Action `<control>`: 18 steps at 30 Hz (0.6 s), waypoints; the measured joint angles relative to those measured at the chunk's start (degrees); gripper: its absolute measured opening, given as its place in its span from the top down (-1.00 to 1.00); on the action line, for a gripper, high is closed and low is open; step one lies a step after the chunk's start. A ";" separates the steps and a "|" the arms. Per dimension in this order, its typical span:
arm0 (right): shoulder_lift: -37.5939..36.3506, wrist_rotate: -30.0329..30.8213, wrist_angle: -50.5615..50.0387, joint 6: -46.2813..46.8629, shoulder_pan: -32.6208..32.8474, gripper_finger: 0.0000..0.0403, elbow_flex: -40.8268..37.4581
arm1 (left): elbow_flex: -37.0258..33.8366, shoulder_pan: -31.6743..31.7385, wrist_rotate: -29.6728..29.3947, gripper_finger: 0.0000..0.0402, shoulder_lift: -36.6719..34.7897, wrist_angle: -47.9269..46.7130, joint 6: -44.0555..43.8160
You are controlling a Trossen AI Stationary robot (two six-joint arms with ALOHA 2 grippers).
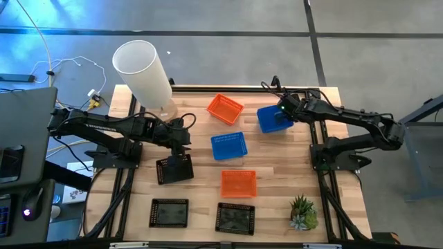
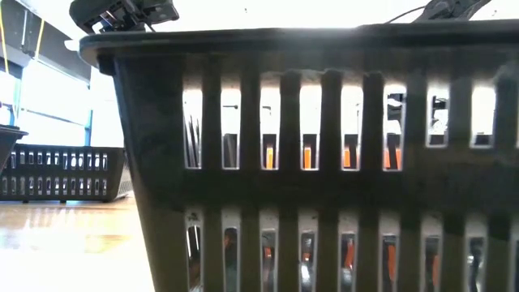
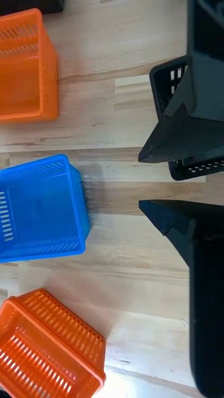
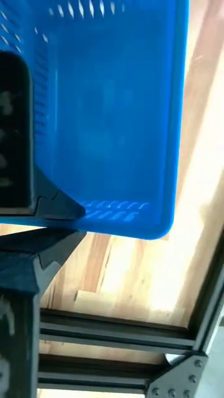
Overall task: Stack baskets by color
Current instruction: Stack the bottom right blue bin on top of the top blue bin
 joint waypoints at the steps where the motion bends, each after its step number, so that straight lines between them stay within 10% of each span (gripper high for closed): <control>1: -0.80 0.01 0.01 -0.03 0.00 0.99 0.00 | 0.00 0.00 0.00 0.53 0.00 0.00 0.00; 18: -9.28 -8.93 0.04 -1.68 -7.61 1.00 0.07 | 0.00 -0.02 -0.02 0.53 0.00 0.02 0.00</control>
